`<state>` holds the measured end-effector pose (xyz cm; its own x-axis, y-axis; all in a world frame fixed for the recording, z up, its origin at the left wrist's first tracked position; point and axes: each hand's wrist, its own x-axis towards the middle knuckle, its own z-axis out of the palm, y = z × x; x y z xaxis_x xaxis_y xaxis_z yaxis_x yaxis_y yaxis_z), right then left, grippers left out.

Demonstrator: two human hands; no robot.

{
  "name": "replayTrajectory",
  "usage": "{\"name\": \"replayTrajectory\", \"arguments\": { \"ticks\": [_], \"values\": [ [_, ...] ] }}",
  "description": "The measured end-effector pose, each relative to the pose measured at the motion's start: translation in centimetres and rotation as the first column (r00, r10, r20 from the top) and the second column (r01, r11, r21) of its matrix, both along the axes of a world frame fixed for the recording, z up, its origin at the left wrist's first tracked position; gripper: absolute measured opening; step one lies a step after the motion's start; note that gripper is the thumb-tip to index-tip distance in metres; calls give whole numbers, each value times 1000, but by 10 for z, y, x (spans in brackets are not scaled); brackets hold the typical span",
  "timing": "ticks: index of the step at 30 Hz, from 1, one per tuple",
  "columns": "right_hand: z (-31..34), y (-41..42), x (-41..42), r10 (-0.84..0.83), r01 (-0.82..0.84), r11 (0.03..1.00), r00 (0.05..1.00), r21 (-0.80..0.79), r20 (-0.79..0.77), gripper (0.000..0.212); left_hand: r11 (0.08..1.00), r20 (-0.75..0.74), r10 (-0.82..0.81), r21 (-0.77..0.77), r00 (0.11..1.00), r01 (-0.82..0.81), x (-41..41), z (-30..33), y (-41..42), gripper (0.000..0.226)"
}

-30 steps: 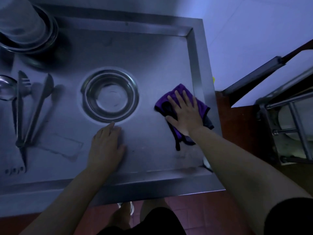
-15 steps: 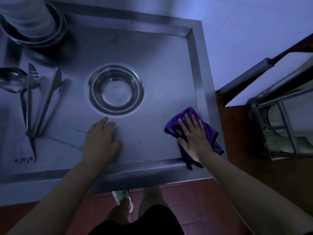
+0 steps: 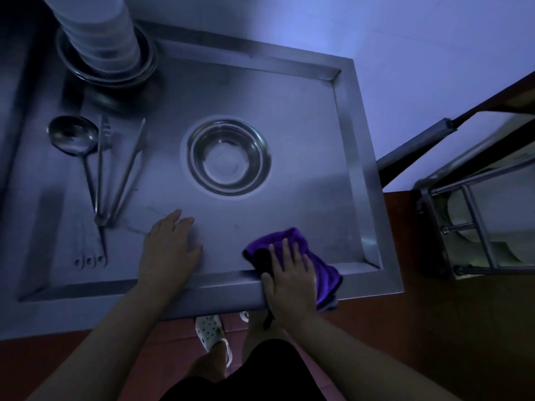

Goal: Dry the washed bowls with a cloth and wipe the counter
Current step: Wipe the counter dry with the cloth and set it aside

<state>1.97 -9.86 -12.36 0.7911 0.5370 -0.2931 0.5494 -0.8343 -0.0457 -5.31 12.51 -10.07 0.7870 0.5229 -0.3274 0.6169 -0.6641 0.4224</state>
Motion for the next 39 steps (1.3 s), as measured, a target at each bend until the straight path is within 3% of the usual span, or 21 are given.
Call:
{"name": "replayTrajectory", "arguments": {
  "ticks": [5, 9, 14, 18, 22, 25, 29, 34, 39],
  "values": [
    [-7, 75, -34, 260, -254, 965, 961, 68, -95, 60, 997, -1, 70, 17, 998, -70, -12, -2, 23, 55],
    [-22, 109, -11, 391, -367, 915, 907, 166, -153, 63, 993, -10, 113, 27, 993, -113, -8, -10, 40, 55],
    [-29, 120, 55, 426, -407, 862, 905, 302, 5, 54, 997, 25, 55, 46, 998, -56, 18, -20, 51, 54],
    [-31, 125, 98, 371, -409, 833, 913, 373, 172, 40, 975, 15, -204, 97, 979, 202, 63, -35, 59, 52],
    [-21, 158, 146, 300, -367, 864, 925, 345, 232, 41, 910, -67, -364, 189, 929, 370, 102, -48, 72, 55],
    [-20, 183, 172, 347, -357, 923, 934, 142, 90, 41, 860, -210, -416, 226, 885, 458, 114, -56, 80, 68],
    [-40, 199, 183, 472, -482, 867, 876, -123, -103, 25, 825, -203, -483, 221, 852, 520, 120, -57, 87, 66],
    [-54, 216, 187, 488, -486, 872, 860, 53, -147, 23, 783, -201, -555, 202, 807, 588, 126, -58, 96, 61],
    [-56, 243, 202, 644, -639, 761, 765, 108, -10, 16, 755, -210, -579, 226, 788, 615, 130, -59, 100, 57]
  ]
}}
